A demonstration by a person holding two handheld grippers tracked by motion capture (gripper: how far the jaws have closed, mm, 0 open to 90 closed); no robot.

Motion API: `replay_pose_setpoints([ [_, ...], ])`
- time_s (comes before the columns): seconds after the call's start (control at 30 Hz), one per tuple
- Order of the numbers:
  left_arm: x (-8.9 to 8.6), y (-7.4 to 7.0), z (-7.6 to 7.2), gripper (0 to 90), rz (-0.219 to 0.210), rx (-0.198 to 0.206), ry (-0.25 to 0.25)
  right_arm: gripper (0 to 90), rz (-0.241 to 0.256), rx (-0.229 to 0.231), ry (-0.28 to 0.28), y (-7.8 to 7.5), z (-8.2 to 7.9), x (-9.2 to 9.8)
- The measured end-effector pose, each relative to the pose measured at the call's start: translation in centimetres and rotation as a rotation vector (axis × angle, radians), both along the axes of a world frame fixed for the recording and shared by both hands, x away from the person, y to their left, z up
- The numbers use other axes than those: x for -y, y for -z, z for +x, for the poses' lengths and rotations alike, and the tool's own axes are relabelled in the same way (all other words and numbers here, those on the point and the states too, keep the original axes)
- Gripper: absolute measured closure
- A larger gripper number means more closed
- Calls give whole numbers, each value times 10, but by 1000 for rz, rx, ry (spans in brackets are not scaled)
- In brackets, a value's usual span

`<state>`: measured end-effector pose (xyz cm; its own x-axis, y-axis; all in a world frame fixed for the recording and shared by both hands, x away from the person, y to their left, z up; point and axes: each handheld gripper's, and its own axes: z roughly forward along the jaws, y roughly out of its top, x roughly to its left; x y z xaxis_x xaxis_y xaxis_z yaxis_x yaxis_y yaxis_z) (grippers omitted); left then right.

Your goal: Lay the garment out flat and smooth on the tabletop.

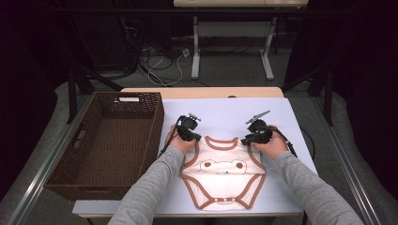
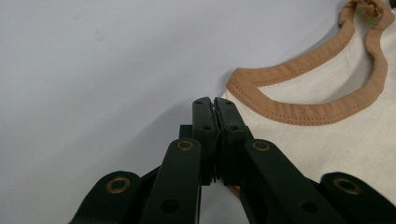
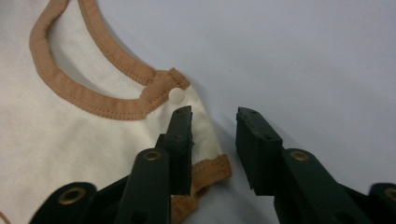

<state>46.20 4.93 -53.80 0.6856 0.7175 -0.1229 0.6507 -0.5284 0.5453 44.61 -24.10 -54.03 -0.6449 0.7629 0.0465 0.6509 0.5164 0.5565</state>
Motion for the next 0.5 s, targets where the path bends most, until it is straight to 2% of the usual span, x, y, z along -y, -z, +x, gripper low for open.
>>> replay_pose_setpoints([
  [0.03, 0, 0, 0, 878, -2, -1, 0, 694, 17, 8, 3, 1, 0, -1],
  [0.1, 0, 1, 0, 878, -3, -5, -2, 703, 34, -8, 1, 3, -1, -3],
  [0.13, 0, 1, 0, 878, -3, -6, -2, 718, -4, -36, -6, 0, -2, -4],
  [0.2, -1, 0, 0, 879, -4, -6, -5, 765, -9, -34, -16, 0, -2, -6],
  [0.23, -1, 0, 0, 879, -3, -2, -3, 780, 21, -15, -12, 2, -3, -8],
  [0.33, -2, -2, -1, 879, -9, 2, -6, 793, -15, 6, -25, 1, -3, -10],
  [0.37, -2, -2, -1, 879, -11, 4, -6, 796, -1, 11, -28, 1, -4, -11],
  [0.5, -4, -4, -1, 880, -24, 10, -14, 798, -33, 38, -42, -1, -6, -13],
])
